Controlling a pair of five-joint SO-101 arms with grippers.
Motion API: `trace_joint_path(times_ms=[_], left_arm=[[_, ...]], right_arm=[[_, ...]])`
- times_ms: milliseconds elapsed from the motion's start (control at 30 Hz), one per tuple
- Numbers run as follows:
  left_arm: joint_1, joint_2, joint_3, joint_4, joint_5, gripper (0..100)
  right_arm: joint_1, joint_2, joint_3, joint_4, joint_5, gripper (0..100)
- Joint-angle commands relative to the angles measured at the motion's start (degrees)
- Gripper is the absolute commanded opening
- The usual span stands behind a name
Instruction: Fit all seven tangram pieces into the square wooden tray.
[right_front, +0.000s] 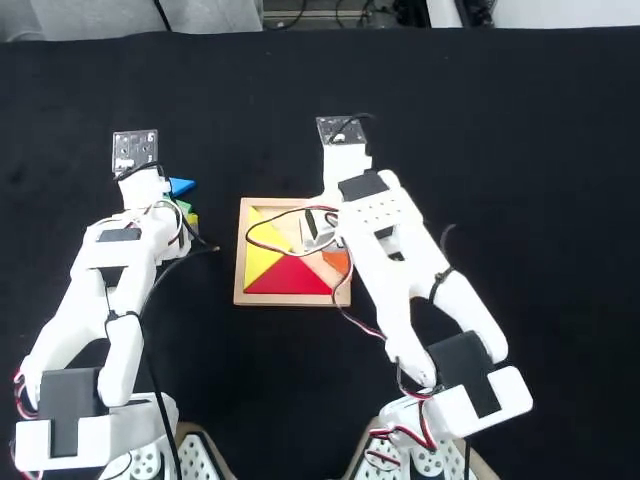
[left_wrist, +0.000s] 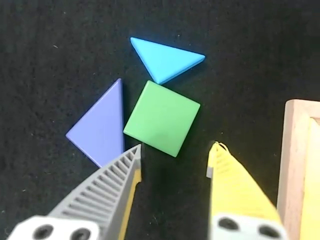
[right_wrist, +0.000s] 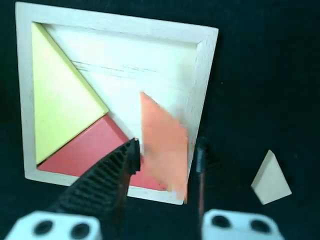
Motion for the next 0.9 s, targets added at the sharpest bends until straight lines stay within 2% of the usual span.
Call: trace_joint_path(times_ms=[0, 433, 567, 633, 733, 867], left_arm=[[0.66, -0.26, -0.66, -0.79, 0.53, 22], [0.75, -0.26, -0.66, -0.97, 0.44, 22], [0.75, -0.26, -0.66, -1.05, 0.26, 22], [0.75, -0.26, -0.66, -1.05, 0.26, 22], [0.75, -0.26, -0.66, -1.05, 0.26, 22], [0.75, -0.26, -0.84, -1.05, 0.18, 22]], right_arm=[[-0.26, 0.75, -0.31, -1.41, 0.62, 19.8], [-0.26, 1.71, -2.86, -1.05, 1.23, 17.9], [-0.26, 1.71, -5.05, -0.79, 8.97, 0.5], [-0.09, 1.8, -6.11, -0.88, 14.07, 3.6], [2.99, 2.24, -6.99, -2.29, 19.52, 1.2], [5.8, 2.59, -5.49, -8.26, 20.31, 1.1]])
